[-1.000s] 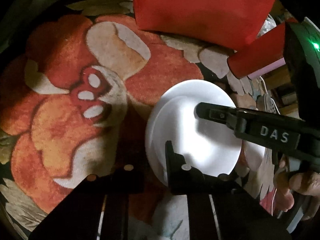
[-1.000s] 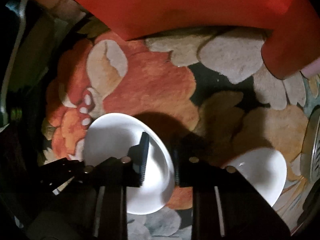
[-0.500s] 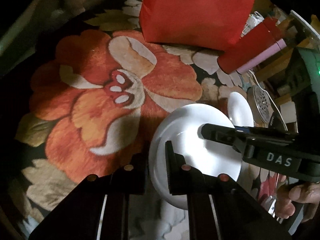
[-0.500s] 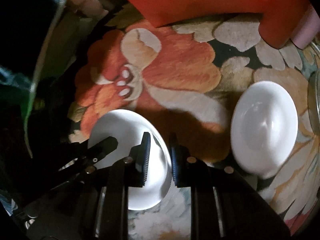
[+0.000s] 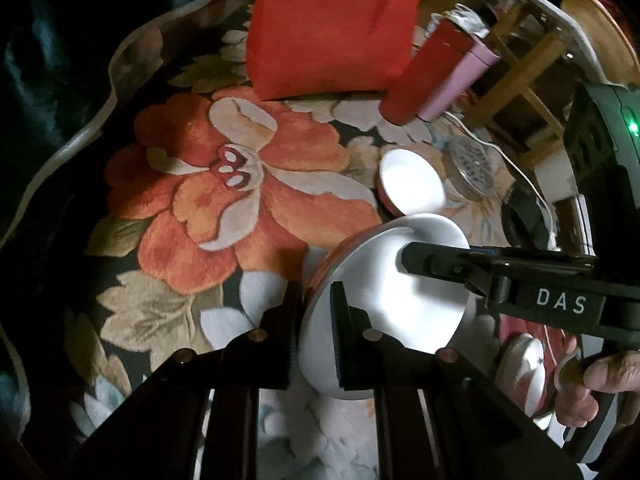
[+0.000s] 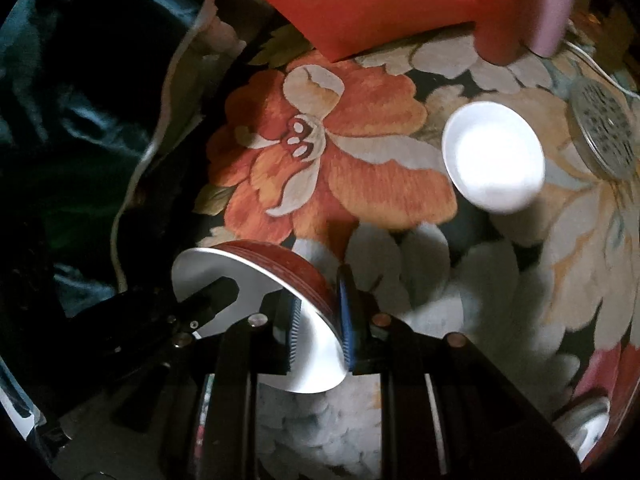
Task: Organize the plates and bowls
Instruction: 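Carry the bowl with both tools over the plate stack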
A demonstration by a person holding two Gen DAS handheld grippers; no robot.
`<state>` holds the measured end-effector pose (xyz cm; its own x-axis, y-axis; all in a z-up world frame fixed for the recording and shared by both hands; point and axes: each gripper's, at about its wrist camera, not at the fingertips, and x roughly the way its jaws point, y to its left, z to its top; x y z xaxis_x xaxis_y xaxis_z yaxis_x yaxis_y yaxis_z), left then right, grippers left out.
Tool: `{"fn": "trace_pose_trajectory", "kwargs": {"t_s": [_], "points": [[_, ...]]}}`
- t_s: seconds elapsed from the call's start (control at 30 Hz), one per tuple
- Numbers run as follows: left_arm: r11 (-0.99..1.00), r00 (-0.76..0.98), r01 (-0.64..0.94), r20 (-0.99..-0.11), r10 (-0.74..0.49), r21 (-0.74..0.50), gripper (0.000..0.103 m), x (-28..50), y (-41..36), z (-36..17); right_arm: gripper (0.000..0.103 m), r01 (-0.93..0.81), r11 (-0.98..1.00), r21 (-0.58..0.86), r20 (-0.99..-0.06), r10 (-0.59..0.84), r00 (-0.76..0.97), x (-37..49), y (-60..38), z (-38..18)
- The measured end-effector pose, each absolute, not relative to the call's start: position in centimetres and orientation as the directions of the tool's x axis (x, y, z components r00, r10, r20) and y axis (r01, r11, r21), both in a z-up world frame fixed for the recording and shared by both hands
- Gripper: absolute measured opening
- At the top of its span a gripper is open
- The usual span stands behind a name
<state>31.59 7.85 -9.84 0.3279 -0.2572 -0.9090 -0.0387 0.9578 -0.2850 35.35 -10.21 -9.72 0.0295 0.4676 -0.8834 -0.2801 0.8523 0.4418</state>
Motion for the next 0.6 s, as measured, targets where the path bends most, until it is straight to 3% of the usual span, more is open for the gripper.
{"fn": "trace_pose_trajectory", "kwargs": {"t_s": [0.3, 0.6], "points": [[0.957, 0.304, 0.039, -0.909, -0.285, -0.287, 0.013, 27.4, 2.5, -6.7, 0.018, -0.221, 0.856, 0.467, -0.873, 0.487, 0.042, 30.4, -16.3, -7.0], [0.947, 0.251, 0.146, -0.915, -0.316, -0.287, 0.013, 25.5, -3.7, -6.8, 0.018, -0.09, 0.843, 0.53, -0.843, 0.535, 0.058, 26.6, -23.7, -8.2]]}}
